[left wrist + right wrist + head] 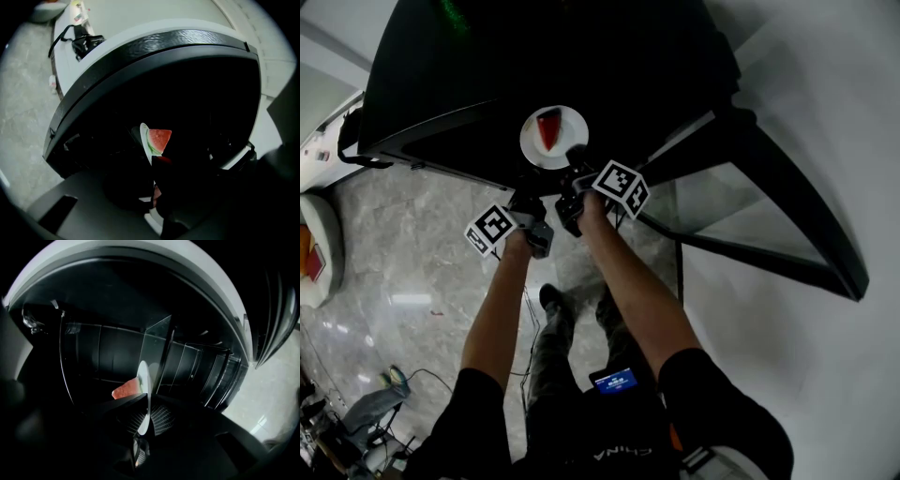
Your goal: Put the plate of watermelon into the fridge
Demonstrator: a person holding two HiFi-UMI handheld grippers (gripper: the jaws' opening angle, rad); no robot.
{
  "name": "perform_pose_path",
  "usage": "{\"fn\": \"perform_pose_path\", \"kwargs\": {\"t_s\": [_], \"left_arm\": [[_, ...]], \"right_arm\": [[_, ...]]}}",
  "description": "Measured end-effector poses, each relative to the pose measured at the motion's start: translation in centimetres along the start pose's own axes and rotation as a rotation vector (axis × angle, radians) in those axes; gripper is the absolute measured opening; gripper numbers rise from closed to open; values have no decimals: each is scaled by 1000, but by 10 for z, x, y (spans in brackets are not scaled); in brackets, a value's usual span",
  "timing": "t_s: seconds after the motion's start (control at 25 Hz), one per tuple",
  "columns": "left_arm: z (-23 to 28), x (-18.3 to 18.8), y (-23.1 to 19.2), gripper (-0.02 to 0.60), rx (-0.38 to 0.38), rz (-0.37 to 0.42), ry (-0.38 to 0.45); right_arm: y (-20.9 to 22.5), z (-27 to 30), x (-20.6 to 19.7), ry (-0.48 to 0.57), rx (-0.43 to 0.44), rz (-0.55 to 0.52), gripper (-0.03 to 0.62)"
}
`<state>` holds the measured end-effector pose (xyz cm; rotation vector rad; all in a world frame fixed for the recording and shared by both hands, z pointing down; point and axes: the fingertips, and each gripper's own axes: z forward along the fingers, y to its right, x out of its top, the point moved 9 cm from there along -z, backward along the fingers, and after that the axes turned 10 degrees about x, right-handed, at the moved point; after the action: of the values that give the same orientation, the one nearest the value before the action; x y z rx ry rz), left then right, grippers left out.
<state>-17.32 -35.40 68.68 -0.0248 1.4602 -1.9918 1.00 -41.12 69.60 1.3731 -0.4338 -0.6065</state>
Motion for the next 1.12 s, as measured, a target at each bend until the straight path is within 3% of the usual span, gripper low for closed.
{"fn": "perform_pose_path", "kwargs": {"t_s": [0.16,0.28,0.56,0.76,0.96,1.12], "left_arm": [[2,-2,13,34,91,275,-23],[9,-6,24,34,154,379,-35],[19,2,29,32,217,372,8],[26,9,28,32,241,368,21],[32,17,31,34,242,416,23],[34,20,36,34,267,528,7]], "right_arm": [[-7,4,5,-34,-14,-105,23],[-12,5,7,-77,-39,-200,25],[-22,8,0,-239,-69,-420,136],[-24,4,-5,-369,-118,-597,143],[-34,-9,-5,-353,-173,-819,143],[-40,-7,1,-358,-204,-957,143]]}}
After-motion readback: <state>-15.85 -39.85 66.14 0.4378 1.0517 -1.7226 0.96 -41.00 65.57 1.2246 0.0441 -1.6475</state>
